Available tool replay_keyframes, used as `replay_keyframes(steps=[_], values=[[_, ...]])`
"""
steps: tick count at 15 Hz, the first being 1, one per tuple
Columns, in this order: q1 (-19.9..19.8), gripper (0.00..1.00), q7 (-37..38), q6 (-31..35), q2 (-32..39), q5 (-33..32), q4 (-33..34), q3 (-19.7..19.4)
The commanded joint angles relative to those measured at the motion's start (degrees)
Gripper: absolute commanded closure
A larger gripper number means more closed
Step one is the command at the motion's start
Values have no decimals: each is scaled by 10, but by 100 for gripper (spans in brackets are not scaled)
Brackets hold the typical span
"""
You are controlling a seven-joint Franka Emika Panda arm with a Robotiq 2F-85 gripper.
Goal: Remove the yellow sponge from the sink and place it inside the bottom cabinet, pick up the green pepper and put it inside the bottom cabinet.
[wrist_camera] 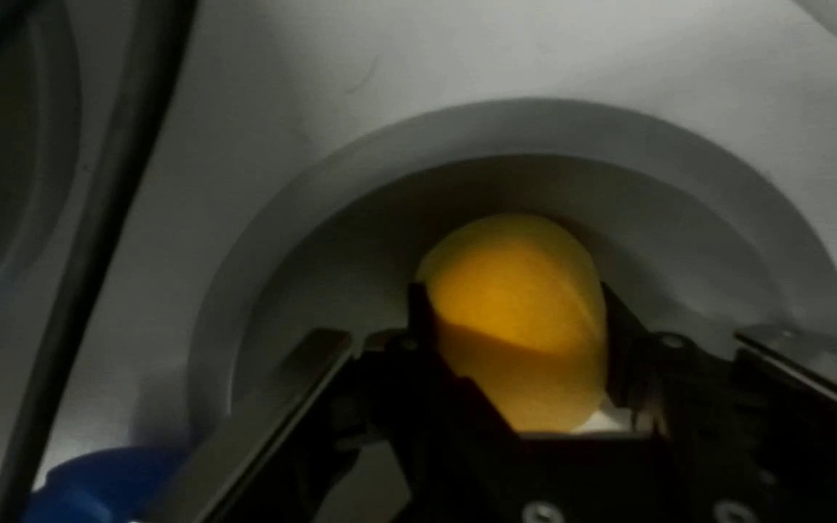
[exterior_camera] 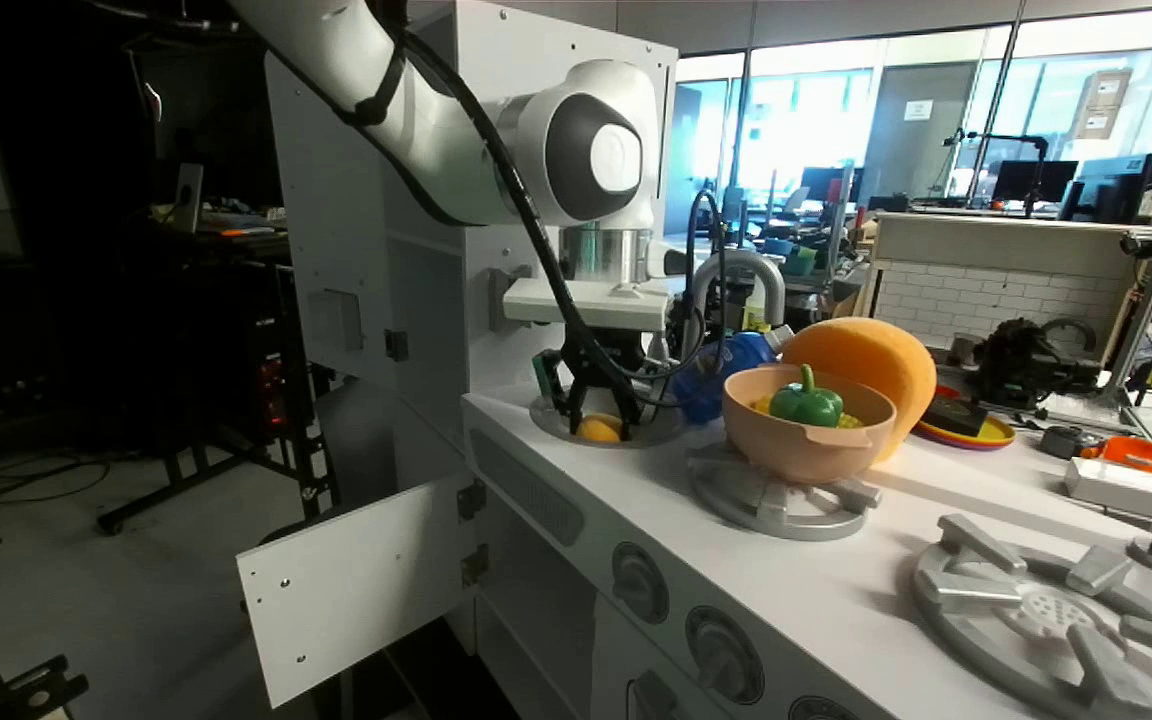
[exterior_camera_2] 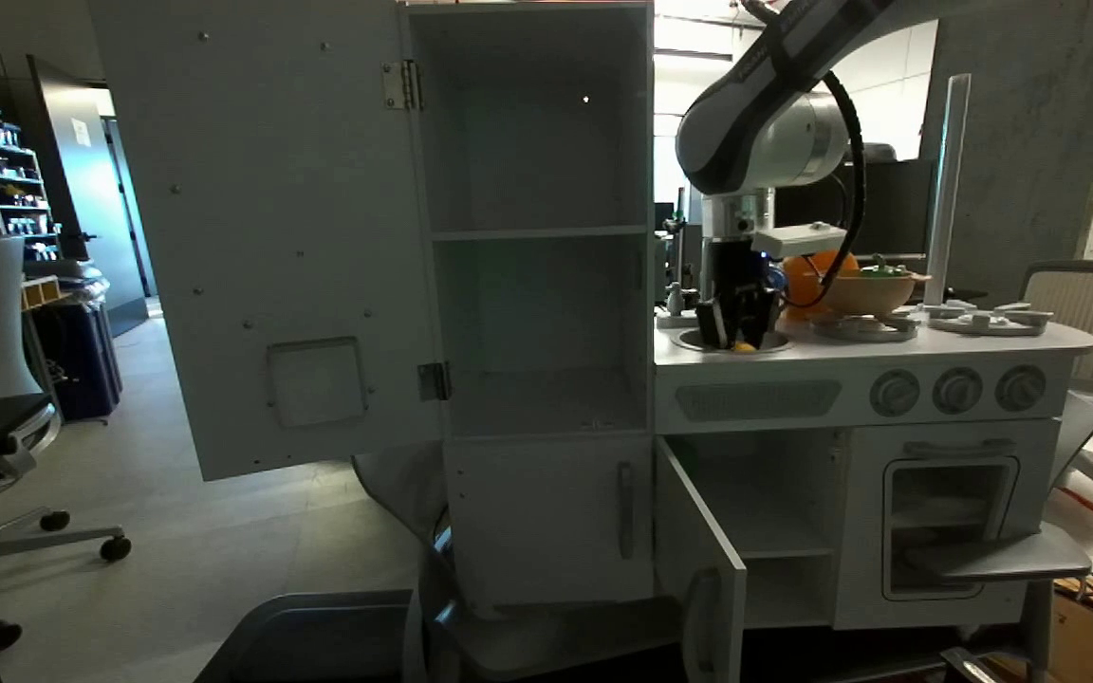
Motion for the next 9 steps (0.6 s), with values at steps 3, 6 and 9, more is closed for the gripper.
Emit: replay_keyframes(steps=[3,6,9], values=[[3,91,-11,-56,-38,-19,3,-8],[-6,93,-33,-84,-91,-25,-17,-7],[-17,94,-73,-130,-148,-26,-29,-3]])
